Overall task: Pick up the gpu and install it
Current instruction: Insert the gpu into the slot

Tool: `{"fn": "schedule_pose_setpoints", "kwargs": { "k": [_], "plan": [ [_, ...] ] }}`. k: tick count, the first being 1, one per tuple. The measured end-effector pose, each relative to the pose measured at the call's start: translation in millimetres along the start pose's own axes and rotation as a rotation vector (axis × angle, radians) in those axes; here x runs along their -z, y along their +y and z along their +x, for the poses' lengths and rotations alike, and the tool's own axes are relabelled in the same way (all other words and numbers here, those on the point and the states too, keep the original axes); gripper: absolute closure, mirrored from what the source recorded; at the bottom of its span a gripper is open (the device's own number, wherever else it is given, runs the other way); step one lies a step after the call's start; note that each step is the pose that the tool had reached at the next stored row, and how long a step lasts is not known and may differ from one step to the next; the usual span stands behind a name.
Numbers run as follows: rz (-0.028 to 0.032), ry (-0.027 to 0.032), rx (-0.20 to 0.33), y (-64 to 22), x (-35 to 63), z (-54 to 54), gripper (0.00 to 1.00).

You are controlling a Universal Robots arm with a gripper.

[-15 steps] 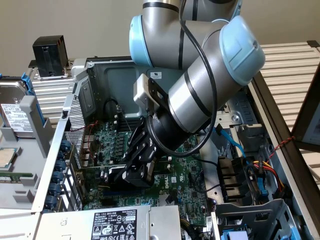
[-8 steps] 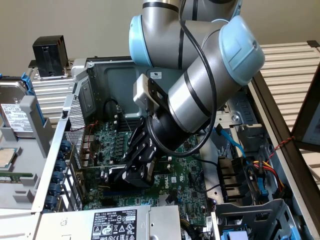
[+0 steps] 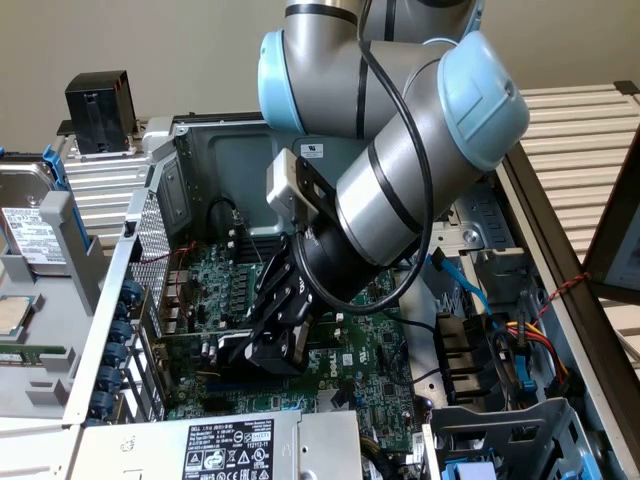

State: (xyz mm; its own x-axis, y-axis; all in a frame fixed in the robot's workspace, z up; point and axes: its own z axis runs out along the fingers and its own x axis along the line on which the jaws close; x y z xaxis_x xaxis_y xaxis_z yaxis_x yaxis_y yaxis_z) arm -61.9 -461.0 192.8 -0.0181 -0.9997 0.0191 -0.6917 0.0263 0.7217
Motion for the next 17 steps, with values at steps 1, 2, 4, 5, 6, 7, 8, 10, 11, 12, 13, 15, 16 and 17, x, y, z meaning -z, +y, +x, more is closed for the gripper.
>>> {"fn": "schedule_pose_setpoints", "kwargs": {
  "k": [1,2,4,5,6,7,8,10,11,12,13,15,16,17],
  "plan": [
    [0.0000,0.0000,0.000,0.0,0.0,0.0,0.73],
    [0.0000,0.0000,0.000,0.0,0.0,0.0,0.73],
    [0.0000,0.0000,0.000,0.1,0.1,0.0,0.73],
    [0.0000,0.0000,0.000,0.1,0.1,0.0,0.73],
    [0.0000,0.0000,0.000,0.1,0.1,0.0,0.73],
    [0.0000,-0.0001,0.000,0.1,0.1,0.0,0.73],
    [0.0000,-0.0001,0.000,0.1,0.1,0.0,0.73],
    [0.0000,0.0000,0.000,0.1,0.1,0.0,0.73],
    [-0.0001,0.0000,0.000,0.2,0.1,0.0,0.73],
    [0.0000,0.0001,0.000,0.2,0.1,0.0,0.73],
    [0.0000,0.0003,0.000,0.3,0.1,0.0,0.73],
    [0.0000,0.0005,0.000,0.4,0.0,0.0,0.73],
    [0.0000,0.0004,0.000,0.4,-0.1,0.0,0.73],
    [0.0000,0.0004,0.000,0.5,-0.1,0.0,0.73]
  ]
}}
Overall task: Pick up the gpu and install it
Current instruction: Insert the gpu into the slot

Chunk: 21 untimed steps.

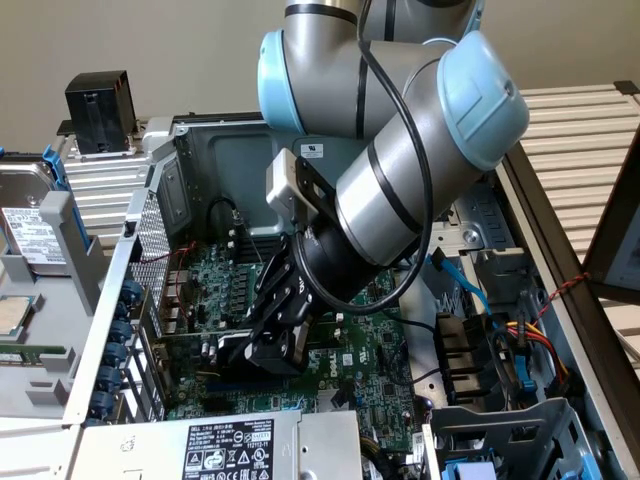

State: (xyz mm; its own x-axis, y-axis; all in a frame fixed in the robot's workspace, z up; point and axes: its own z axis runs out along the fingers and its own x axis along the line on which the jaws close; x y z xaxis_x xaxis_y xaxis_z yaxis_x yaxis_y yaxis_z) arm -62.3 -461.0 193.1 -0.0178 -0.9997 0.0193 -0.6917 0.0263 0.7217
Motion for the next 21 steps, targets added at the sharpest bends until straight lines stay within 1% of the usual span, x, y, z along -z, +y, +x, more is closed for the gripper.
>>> {"fn": "schedule_pose_setpoints", "kwargs": {
  "k": [21],
  "plan": [
    [0.0001,-0.0007,0.000,0.0,0.0,-0.1,0.73]
  ]
}}
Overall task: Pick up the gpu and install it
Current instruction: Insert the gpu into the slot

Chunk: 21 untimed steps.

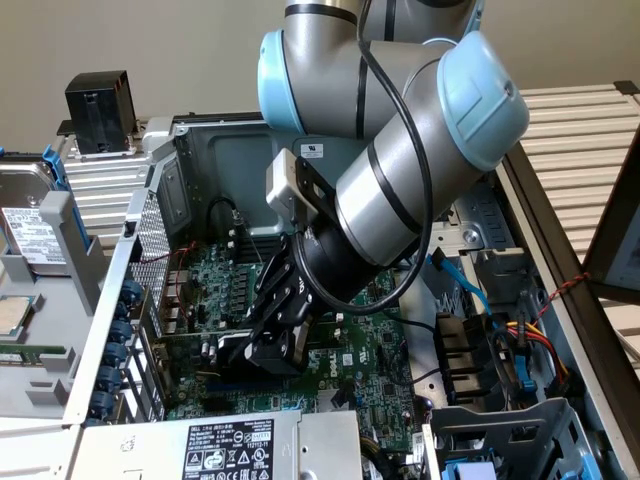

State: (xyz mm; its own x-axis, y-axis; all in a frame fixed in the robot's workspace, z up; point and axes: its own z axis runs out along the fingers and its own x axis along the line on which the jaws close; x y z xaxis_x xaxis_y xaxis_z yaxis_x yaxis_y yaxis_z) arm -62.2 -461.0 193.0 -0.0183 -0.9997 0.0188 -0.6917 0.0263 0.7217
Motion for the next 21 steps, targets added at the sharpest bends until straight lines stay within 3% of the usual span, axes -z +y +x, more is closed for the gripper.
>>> {"fn": "schedule_pose_setpoints", "kwargs": {
  "k": [21],
  "plan": [
    [0.0001,0.0006,0.001,-0.5,0.5,0.0,0.73]
  ]
}}
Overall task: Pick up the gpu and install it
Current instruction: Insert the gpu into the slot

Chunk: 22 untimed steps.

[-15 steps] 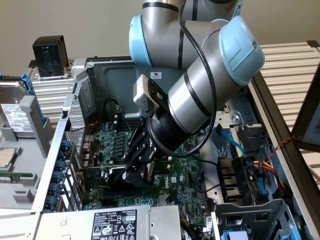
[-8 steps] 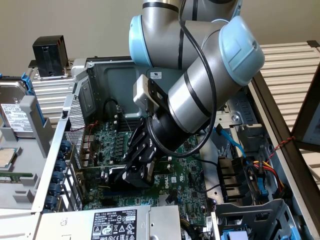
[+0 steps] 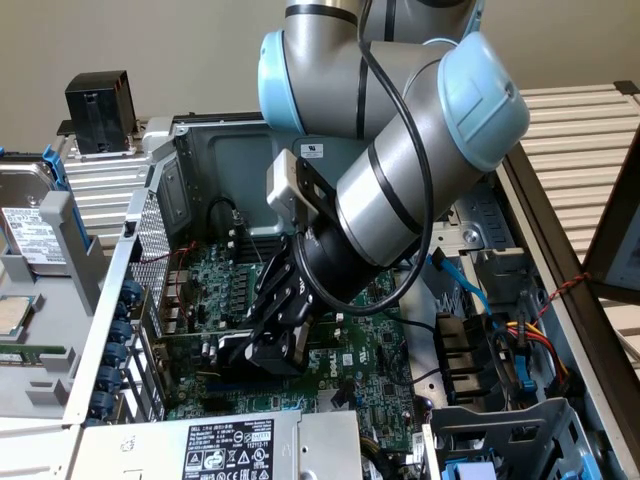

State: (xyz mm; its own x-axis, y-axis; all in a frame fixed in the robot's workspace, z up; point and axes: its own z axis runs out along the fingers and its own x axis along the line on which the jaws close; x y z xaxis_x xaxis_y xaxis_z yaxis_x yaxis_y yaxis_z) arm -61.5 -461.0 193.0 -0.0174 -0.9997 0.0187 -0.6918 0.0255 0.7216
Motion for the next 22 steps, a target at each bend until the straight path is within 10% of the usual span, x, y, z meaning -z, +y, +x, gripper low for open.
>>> {"fn": "schedule_pose_setpoints", "kwargs": {
  "k": [22],
  "plan": [
    [0.0000,0.0052,0.005,0.6,-0.5,0.1,0.73]
  ]
}}
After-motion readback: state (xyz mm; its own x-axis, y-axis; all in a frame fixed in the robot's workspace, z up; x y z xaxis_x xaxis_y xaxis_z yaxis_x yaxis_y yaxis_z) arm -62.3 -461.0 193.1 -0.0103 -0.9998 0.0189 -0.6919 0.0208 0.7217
